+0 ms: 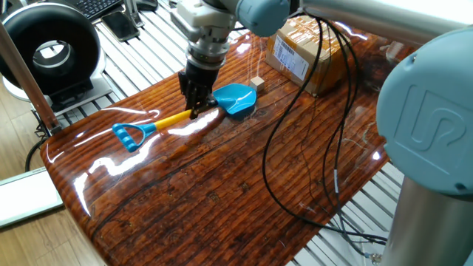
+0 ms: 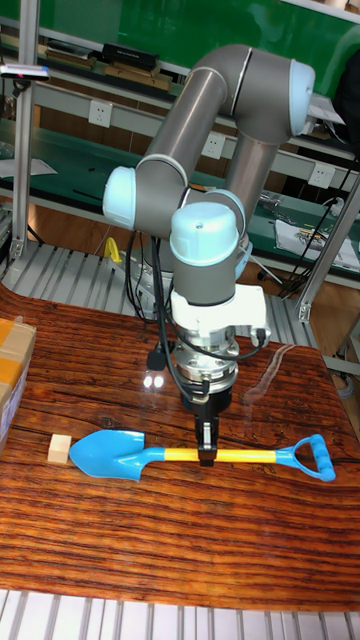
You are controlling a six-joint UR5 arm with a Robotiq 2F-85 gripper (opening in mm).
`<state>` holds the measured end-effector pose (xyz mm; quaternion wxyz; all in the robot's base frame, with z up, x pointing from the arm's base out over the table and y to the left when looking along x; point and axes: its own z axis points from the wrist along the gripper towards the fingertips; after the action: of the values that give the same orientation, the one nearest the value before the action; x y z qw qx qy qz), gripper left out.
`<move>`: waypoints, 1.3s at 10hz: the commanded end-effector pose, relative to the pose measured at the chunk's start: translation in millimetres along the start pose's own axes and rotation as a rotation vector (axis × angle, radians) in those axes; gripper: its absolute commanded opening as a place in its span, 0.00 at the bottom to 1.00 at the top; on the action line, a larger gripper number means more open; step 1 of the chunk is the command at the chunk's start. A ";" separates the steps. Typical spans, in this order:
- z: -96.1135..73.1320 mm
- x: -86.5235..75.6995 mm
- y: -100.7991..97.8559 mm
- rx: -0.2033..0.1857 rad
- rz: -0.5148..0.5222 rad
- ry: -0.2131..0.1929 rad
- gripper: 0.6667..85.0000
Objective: Use a shovel to scoop up an object
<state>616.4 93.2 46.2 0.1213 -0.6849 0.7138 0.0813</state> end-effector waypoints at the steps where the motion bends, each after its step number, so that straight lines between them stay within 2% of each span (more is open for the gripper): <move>1: -2.4 2.5 -2.0 0.006 0.027 -0.002 0.00; 3: -2.5 -5.4 1.4 -0.008 0.053 -0.032 0.00; 7: -2.9 -12.4 -0.9 -0.001 0.046 -0.068 0.00; 9: -1.3 -3.8 -1.9 0.000 0.023 -0.069 0.00; 11: -0.5 14.1 -4.9 -0.003 -0.012 -0.072 0.00; 13: -4.8 34.8 -4.0 -0.004 -0.042 -0.052 0.00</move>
<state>617.7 77.8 42.3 0.1376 -0.6877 0.7058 0.1004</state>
